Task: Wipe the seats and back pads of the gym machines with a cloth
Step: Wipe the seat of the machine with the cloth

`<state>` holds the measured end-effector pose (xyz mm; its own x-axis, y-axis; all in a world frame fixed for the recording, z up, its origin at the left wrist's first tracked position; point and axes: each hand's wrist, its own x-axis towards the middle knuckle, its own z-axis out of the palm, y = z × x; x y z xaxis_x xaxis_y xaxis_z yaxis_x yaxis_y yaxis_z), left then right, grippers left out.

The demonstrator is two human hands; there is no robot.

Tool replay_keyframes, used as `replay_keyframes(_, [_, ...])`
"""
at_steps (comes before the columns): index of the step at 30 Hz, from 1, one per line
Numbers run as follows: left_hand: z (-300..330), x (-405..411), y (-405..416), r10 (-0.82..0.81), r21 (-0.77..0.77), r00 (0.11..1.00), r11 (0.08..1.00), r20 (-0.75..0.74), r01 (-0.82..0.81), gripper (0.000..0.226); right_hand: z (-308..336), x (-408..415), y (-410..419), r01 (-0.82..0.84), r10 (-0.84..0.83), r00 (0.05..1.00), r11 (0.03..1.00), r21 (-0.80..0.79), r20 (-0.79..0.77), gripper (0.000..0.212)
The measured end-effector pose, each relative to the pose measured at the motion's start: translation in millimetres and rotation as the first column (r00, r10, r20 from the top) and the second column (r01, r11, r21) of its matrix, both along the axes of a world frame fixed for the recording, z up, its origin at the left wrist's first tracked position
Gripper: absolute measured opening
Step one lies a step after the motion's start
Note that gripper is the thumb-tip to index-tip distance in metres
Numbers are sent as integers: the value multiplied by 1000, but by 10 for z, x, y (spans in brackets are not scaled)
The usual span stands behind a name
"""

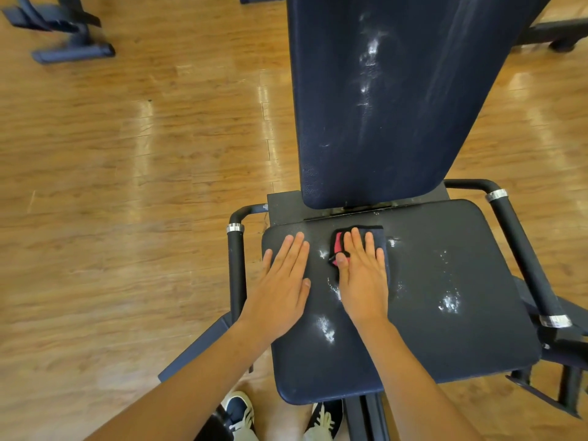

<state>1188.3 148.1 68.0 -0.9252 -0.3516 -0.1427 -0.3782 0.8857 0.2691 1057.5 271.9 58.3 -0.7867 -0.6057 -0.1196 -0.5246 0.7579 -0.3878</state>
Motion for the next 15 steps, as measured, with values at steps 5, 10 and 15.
replay_keyframes(5, [-7,61,-8,6,2,1000,1000,21,-6,66,54,0,98,-65,66,997,997,-30,48,57])
replay_keyframes(10, [21,42,40,56,73,997,996,51,-59,70,33,1,160,-82,81,996,996,-42,-24,52])
replay_keyframes(15, [-201,113,36,92,31,993,995,79,-95,66,-20,94,136,-20,14,996,997,-68,-87,51])
